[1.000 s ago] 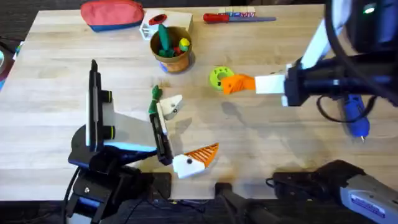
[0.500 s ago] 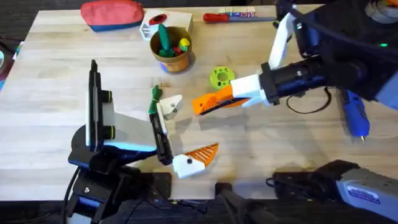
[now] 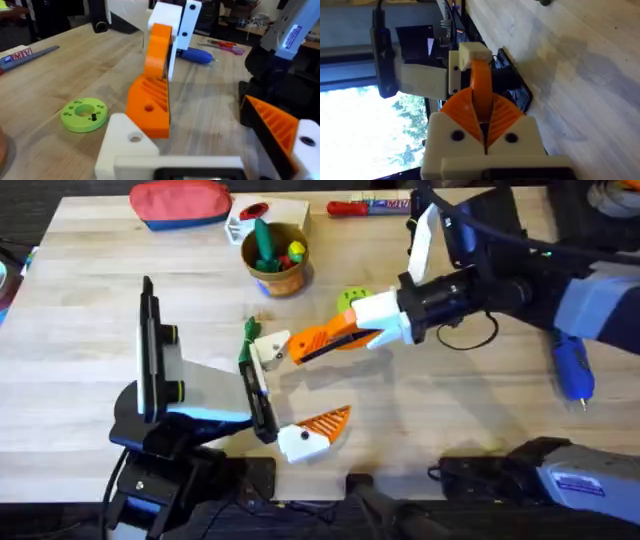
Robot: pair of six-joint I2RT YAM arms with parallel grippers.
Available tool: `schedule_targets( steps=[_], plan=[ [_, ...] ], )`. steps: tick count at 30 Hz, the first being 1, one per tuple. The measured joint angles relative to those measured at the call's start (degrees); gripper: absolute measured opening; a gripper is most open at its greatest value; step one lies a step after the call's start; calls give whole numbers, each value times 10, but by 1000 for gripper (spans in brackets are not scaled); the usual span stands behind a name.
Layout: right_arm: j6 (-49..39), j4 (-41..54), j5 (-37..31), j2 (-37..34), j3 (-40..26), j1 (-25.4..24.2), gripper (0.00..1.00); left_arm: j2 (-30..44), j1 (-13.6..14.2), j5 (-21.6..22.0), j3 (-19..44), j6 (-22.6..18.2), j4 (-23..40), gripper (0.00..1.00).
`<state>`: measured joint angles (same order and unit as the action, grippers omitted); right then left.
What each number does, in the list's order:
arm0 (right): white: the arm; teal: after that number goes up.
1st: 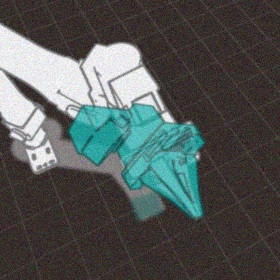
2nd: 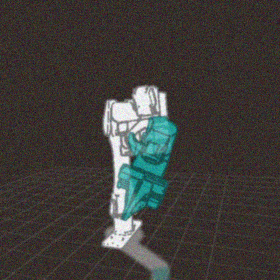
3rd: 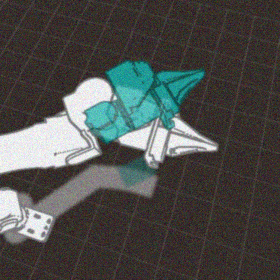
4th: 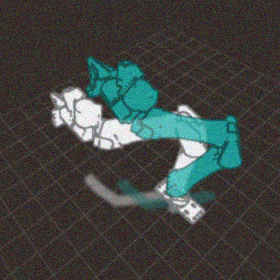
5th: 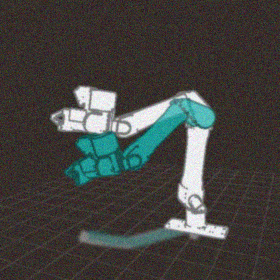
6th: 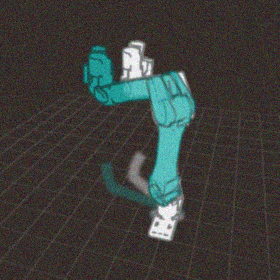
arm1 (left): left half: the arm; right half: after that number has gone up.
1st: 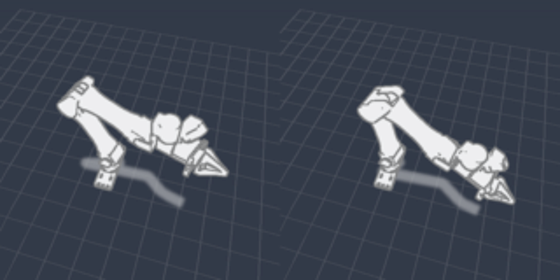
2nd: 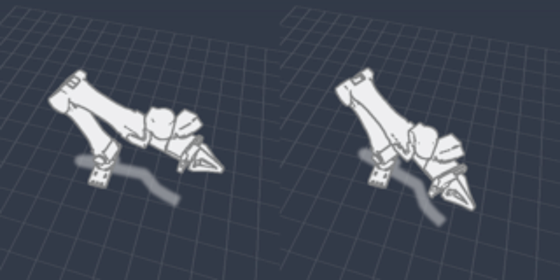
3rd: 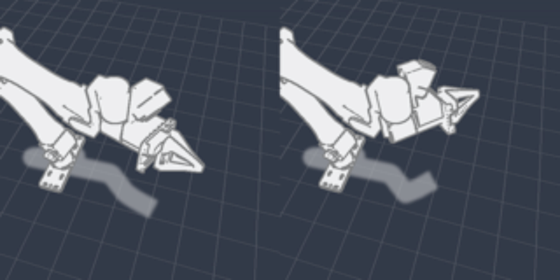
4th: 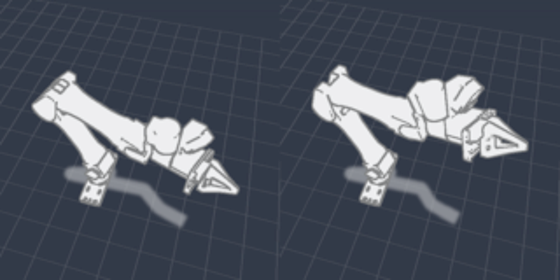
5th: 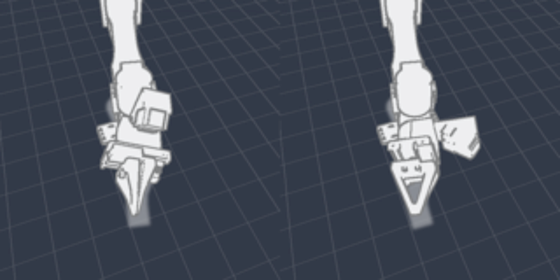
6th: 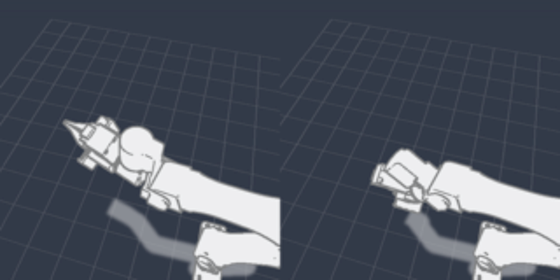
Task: Pick up the gripper from the table and insert it into the empty holder that is missing its gripper. Then pick up a screw, insert it into the mounting hole, and use the screwdriver to tighten it. Finally, clean up the table by picking up the vegetable and placing it into the bucket.
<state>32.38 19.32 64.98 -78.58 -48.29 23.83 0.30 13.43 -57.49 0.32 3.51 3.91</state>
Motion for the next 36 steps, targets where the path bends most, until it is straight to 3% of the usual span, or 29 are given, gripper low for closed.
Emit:
schedule_targets(
  steps=[15,23,30,36],
  plan=[
    [36,-30,3,-33,0,10,4,0,-3,19,0,43,5,991],
    [80,-120,10,-78,0,26,4,0,-7,40,0,58,3,991],
    [136,-220,26,-135,0,63,4,0,-7,33,0,67,4,991],
    [209,-313,18,-160,0,76,4,0,-13,62,-1,74,1,991]
  ],
)
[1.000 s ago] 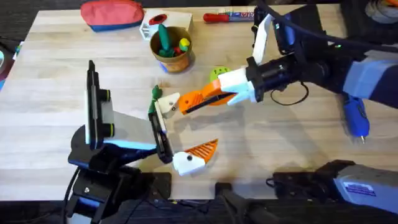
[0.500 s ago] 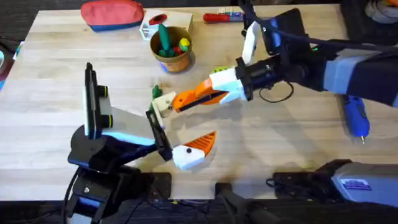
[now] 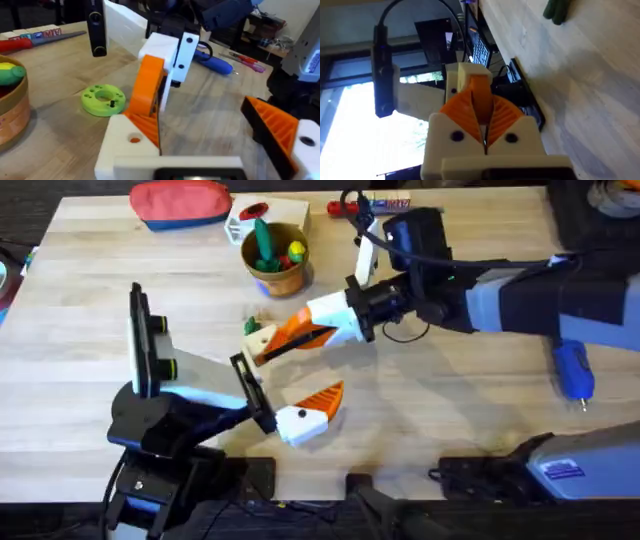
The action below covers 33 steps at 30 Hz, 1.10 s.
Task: Pick up the gripper from the table and insert it into the empty holder that is missing its gripper. Then pick up a screw, insert it into the mounting hole, and use the screwdriver to tighten it. Finally, clean up the table by picking up the vegetable and placing it into the bucket.
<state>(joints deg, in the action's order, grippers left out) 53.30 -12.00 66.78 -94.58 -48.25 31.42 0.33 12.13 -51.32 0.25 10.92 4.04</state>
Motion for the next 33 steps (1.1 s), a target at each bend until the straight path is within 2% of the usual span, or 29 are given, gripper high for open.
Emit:
schedule_targets(
  steps=[5,13,16,17,19,21,22,25,27,29,33],
  plan=[
    [42,-37,-39,0,0,14,4,0,-5,26,0,1,-2,991],
    [54,-43,-51,0,0,18,4,0,-5,38,0,6,-3,991],
    [46,-43,-50,0,0,18,65,0,-5,38,0,6,-4,991],
    [42,-42,-48,0,0,18,99,0,-5,38,0,6,-4,991],
    [31,-43,-44,0,0,19,273,0,-3,26,0,4,-4,991],
    [21,-42,-40,-1,0,25,536,0,4,19,0,0,-3,991],
    [17,-41,-40,-2,1,24,626,0,3,19,0,-2,-4,991],
    [11,-40,-38,-4,2,19,764,0,3,13,0,-8,-3,991],
    [7,-45,-31,-4,2,22,897,0,9,-3,0,-10,-2,991],
    [4,-45,-25,-4,2,25,953,0,12,-12,0,-10,-1,991],
    [2,-45,-22,-4,2,25,961,0,12,-19,0,-10,0,991]
  ],
)
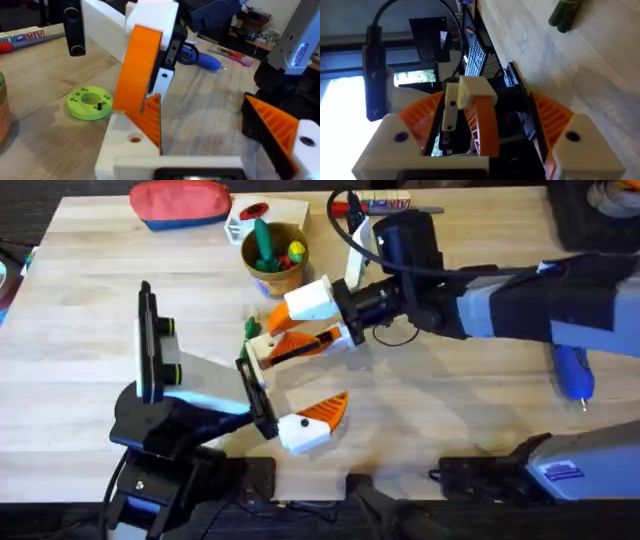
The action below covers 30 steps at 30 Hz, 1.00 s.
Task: Pick up the gripper from the table and insert it into the empty holder that is missing its gripper. Then pick up a screw, insert it into the mounting hole, and use the screwdriver to tighten it. Finally, clean up the table by picking up the vegetable and placing it into the bucket.
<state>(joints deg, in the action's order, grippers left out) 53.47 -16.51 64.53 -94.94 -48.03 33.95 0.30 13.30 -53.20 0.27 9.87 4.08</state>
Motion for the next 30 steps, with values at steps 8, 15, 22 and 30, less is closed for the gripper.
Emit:
schedule_targets(
  steps=[8,15,22,30],
  plan=[
    [-38,-32,3,0,0,-76,971,0,0,-4,0,0,0,991],
    [-137,21,-16,0,-46,-166,978,0,0,-8,0,0,0,991],
    [-326,279,-137,4,-126,-206,979,0,0,-8,0,0,0,991],
    [-546,528,-396,61,-195,-156,980,0,0,-9,0,0,0,991]
  ],
)
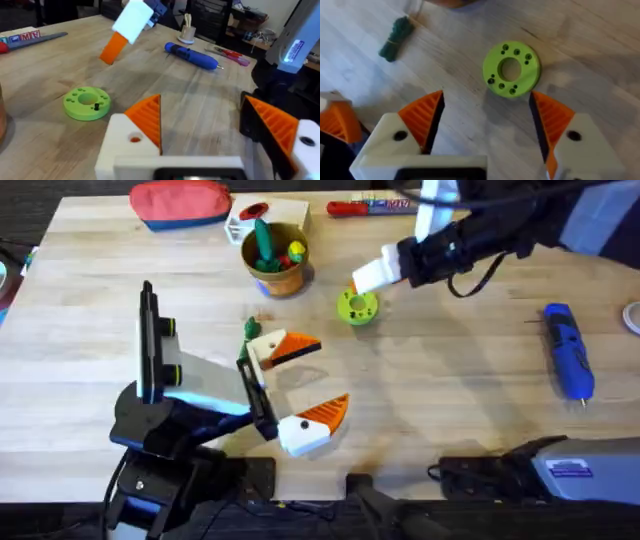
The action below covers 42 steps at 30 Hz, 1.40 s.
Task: Pick up the gripper from the table and insert it into the empty holder that is missing its gripper. Then pick up a screw, insert it into the mounting hole, and use the screwdriver to tighten it. Finally, clean up the table by picking up the vegetable and placing it into the bucket.
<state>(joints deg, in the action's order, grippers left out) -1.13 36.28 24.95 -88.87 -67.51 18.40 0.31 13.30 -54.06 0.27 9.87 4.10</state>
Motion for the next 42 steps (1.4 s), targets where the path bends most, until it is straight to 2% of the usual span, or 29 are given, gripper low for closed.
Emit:
schedule_targets(
  steps=[3,10,14,16,18,25,32,39,42],
  plan=[
    [-51,10,-56,-6,-2,40,982,0,0,0,0,0,0,991],
    [-129,-14,-119,-47,-2,106,956,0,0,0,0,0,0,991],
    [-144,-20,-143,-63,-2,112,778,0,0,0,0,0,0,991],
    [-148,-22,-149,-70,-2,112,645,0,0,0,0,0,0,991],
    [-150,-24,-153,-78,-2,113,555,0,0,0,0,0,0,991],
    [-142,-48,-160,-105,-2,116,537,0,0,0,0,0,0,991],
    [-139,-49,-162,-109,-2,116,410,0,0,-1,0,0,0,991],
    [-136,-52,-163,-127,-2,116,376,0,0,-2,0,0,0,991],
    [-135,-53,-164,-127,-2,116,297,0,0,-2,0,0,0,991]
  ],
)
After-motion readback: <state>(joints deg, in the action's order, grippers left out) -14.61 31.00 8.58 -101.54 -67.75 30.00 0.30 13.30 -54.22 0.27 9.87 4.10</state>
